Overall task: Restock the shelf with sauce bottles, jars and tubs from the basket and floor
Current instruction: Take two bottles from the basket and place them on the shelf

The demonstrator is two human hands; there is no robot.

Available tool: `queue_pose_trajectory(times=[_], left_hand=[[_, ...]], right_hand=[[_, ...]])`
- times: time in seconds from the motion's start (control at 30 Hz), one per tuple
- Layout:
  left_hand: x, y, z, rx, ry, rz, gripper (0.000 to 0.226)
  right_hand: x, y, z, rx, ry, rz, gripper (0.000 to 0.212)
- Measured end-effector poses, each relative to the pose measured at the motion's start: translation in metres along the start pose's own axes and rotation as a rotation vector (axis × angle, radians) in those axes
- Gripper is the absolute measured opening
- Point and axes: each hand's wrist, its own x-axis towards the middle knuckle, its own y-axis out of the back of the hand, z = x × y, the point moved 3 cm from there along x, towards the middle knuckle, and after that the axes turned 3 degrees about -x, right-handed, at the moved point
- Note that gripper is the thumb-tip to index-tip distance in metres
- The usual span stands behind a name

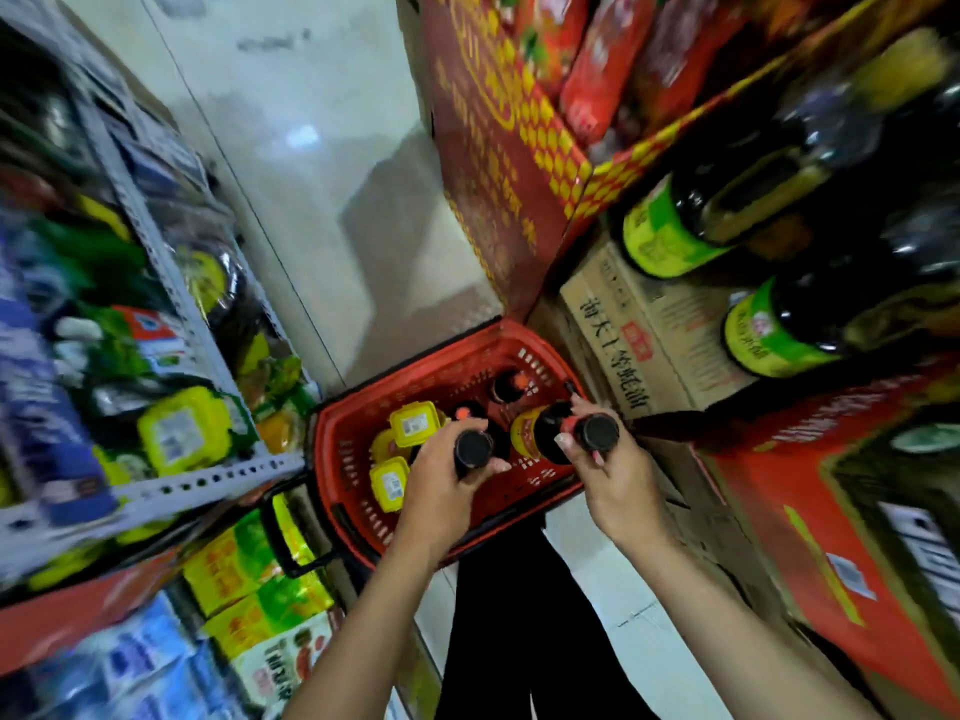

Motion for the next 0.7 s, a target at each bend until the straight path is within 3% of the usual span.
queue_pose_trajectory(times=[0.1, 0.4, 0.5, 0.7], left_hand=[[-0.026, 0.010, 0.046, 0.053, -0.080, -0.025, 0.033], [-0.082, 0.029, 0.153, 0.044, -0.258, -0.084, 0.022], [-0.095, 0.026, 0.184, 0.025, -0.357, -0.105, 0.033], [-0.112, 0.002, 0.233, 0.010, -0.452, -0.213, 0.006]], right_hand=[[-0.022, 0.014, -0.039, -0.046, 0.071, 0.027, 0.048], [-0.086, 0.069, -0.116, -0.080, 0.229, 0.127, 0.042], [-0.097, 0.090, -0.136, -0.058, 0.295, 0.163, 0.037], [-0.121, 0.134, -0.165, -0.070, 0.429, 0.257, 0.026]])
